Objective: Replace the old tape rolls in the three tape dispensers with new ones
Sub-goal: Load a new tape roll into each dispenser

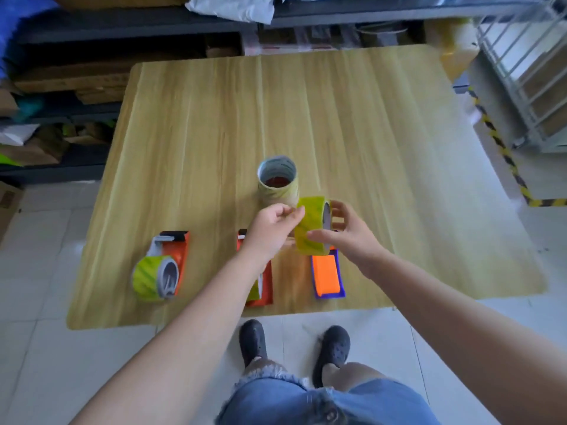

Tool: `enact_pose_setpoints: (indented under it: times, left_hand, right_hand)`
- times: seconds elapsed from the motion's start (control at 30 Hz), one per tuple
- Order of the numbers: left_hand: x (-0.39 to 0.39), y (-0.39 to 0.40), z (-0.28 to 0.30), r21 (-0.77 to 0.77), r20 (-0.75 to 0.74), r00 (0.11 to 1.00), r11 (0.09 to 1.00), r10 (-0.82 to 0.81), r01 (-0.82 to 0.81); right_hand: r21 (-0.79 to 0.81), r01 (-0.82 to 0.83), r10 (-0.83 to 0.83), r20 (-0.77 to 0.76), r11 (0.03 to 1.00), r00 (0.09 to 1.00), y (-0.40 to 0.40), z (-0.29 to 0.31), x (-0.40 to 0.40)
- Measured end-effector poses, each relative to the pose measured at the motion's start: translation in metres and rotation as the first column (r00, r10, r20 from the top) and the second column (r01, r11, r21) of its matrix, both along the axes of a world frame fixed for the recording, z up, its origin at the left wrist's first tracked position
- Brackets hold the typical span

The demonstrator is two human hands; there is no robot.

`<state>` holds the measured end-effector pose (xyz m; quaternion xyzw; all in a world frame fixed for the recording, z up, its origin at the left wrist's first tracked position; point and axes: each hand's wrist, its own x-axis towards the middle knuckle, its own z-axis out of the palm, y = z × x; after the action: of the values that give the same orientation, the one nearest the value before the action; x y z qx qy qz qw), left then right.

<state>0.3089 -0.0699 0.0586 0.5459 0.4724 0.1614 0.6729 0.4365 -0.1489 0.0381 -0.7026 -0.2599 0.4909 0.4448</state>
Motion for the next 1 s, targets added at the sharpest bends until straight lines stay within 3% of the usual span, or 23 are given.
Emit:
enact_pose_setpoints:
  times: [0.1, 0.27, 0.4, 0.6, 0.8, 1.0]
  left_hand:
    - [0.015, -0.024, -0.017, -0.001, -0.063, 0.998, 1.000, 0.008, -0.008]
    - [0.012, -0.063, -0.056, -0.035, -0.394, 0.919, 0.999, -0.003, -0.012]
    - [0.010, -0.081, -0.074, -0.122, -0.469, 0.875, 0.990, -0.121, 0.072]
    - [0.016, -0.085, -0.083, -0.114, -0.410, 0.911, 0.993, -0.031, -0.017]
    - [0.017, -0.089, -0.084, -0.255, -0.276, 0.961, 0.964, 0.002, -0.075]
    - [0.016, -0.081, -0.076, -0.154, -0.130, 0.986, 0.980, 0.107, -0.127]
  right_hand:
    - [-0.008, -0.010, 0.009, -0.073, 1.000, 0.997, -0.028, -0.008, 0.029]
    - [-0.033, 0.006, -0.015, -0.267, 0.999, 0.964, -0.060, -0.028, 0.055]
    - [-0.023, 0.008, -0.016, -0.355, 1.000, 0.935, -0.070, -0.038, 0.060]
    - [-0.028, 0.036, -0.045, -0.416, 0.999, 0.908, -0.070, -0.048, 0.058]
    - [-0.051, 0.055, -0.071, -0.431, 0.997, 0.899, -0.071, -0.053, 0.058]
    - [-0.068, 0.017, -0.045, -0.436, 0.998, 0.899, -0.076, -0.061, 0.056]
